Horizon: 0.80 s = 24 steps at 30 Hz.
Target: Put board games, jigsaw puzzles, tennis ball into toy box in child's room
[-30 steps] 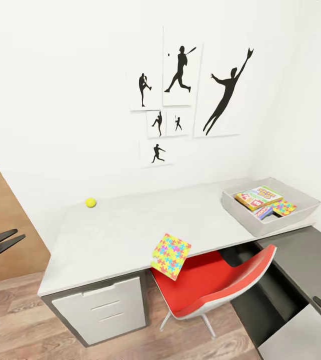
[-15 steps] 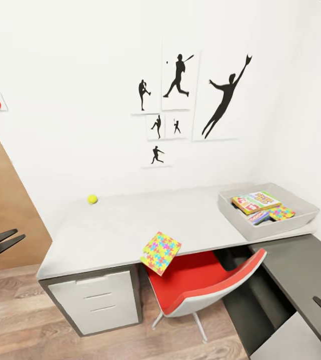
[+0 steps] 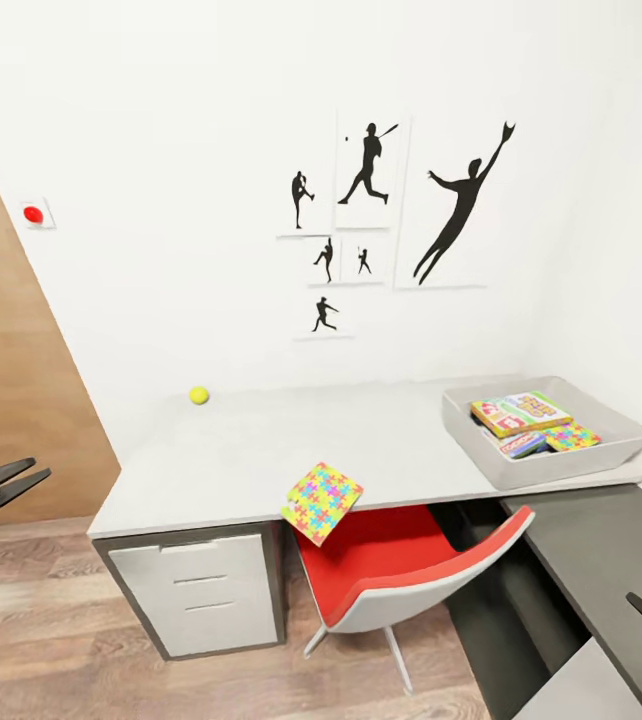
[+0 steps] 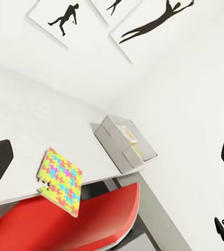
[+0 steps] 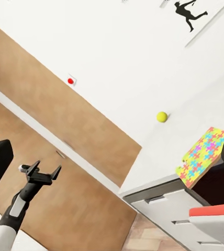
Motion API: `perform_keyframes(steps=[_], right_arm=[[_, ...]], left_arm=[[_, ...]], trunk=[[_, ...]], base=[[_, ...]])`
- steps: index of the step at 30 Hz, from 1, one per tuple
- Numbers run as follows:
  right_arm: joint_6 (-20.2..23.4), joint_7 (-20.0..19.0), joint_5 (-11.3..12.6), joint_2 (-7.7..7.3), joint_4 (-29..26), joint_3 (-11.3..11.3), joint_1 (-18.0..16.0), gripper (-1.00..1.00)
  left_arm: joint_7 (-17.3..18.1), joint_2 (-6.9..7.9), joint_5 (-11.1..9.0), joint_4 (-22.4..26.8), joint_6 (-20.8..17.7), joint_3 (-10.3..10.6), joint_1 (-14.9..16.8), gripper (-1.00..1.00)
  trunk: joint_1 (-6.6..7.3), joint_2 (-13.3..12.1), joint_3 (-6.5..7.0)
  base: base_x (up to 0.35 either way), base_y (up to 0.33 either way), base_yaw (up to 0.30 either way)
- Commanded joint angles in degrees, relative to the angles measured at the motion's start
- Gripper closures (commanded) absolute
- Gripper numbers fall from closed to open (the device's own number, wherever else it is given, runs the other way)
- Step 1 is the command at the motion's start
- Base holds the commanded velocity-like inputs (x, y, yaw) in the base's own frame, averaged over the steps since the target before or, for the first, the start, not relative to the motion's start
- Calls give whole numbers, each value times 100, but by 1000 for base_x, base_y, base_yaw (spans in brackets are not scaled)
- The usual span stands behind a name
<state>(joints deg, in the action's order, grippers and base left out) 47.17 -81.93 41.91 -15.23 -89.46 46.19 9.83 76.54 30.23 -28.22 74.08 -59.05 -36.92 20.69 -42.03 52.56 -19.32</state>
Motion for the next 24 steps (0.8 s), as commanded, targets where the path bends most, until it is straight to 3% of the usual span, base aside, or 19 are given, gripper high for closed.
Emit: perform_keyframes(steps=[1, 24], right_arm=[[52, 2, 27, -1, -1, -2, 2, -100], [64, 6, 59, -6, -1, 4, 2, -100]], left_arm=[[10, 1, -8, 1, -51, 0, 4, -100], [10, 1, -7, 1, -54, -8, -1, -100]], trunk=[[-1, 4, 4], [-1, 4, 121]], base=[[-8, -157, 35], [-1, -178, -13]])
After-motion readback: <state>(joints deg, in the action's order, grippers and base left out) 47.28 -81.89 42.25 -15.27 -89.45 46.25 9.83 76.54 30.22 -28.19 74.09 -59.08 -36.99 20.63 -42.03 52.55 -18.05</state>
